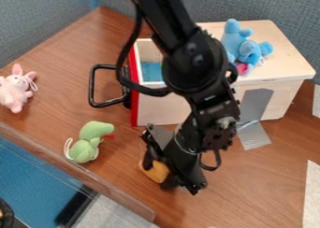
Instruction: Put the orange thing inside the drawer
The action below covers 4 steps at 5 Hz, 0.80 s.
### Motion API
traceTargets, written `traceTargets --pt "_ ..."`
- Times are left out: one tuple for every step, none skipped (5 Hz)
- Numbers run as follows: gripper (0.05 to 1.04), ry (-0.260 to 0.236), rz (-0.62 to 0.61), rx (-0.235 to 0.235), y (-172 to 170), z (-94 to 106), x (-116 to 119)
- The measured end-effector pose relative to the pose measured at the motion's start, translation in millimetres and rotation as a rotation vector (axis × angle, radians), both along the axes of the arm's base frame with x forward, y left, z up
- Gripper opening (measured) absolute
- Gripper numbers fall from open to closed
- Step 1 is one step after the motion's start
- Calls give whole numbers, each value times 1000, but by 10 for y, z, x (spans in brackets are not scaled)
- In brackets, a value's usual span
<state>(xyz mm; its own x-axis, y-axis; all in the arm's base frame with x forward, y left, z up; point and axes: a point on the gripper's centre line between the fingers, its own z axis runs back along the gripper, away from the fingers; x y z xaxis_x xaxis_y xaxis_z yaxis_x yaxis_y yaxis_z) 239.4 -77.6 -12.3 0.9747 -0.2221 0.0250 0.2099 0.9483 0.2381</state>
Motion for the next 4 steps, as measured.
traceTargets --pt "451 -25 21 -90 40 401 65" --pt "449 -84 145 -195 337 894 234" --pt "449 -120 203 -272 568 1213 451" --pt "449 -170 290 -297 789 1309 795"
